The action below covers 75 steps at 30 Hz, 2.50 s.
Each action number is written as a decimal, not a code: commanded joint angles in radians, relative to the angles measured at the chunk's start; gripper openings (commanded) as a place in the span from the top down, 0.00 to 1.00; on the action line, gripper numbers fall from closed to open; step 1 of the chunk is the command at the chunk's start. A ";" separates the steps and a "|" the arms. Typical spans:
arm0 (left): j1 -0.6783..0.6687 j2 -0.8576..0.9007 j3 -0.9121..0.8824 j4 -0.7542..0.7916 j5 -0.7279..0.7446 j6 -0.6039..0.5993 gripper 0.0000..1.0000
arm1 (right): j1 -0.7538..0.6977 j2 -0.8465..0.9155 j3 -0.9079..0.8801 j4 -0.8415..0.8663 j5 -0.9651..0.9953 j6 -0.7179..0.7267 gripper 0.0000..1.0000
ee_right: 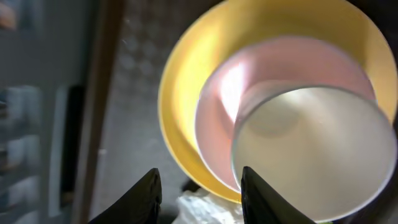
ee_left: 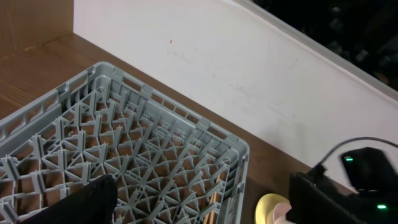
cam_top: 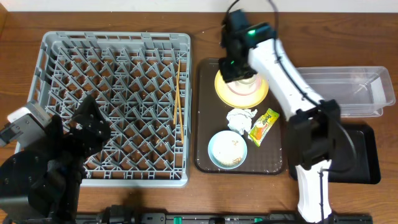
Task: Sort waste into correct bins and load items into the dishwasher rack
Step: 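Reach the right gripper down to the crumpled white tissue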
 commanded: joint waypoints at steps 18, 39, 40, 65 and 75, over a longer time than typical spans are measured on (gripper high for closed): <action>0.006 -0.002 0.013 0.000 0.010 0.006 0.11 | 0.004 0.004 -0.046 -0.004 0.153 -0.034 0.73; 0.006 -0.001 0.013 0.000 0.010 0.006 0.11 | -0.015 -0.312 0.016 -0.377 0.071 0.114 0.62; 0.006 -0.001 0.013 0.000 0.010 0.006 0.11 | -0.013 -0.338 -0.011 -0.384 0.071 0.114 0.62; 0.006 -0.002 0.013 0.000 0.010 0.006 0.11 | -0.002 -0.579 -0.985 0.451 0.033 0.211 0.34; 0.006 -0.002 0.013 0.000 0.010 0.006 0.11 | 0.013 -0.547 -1.024 0.576 0.029 0.211 0.25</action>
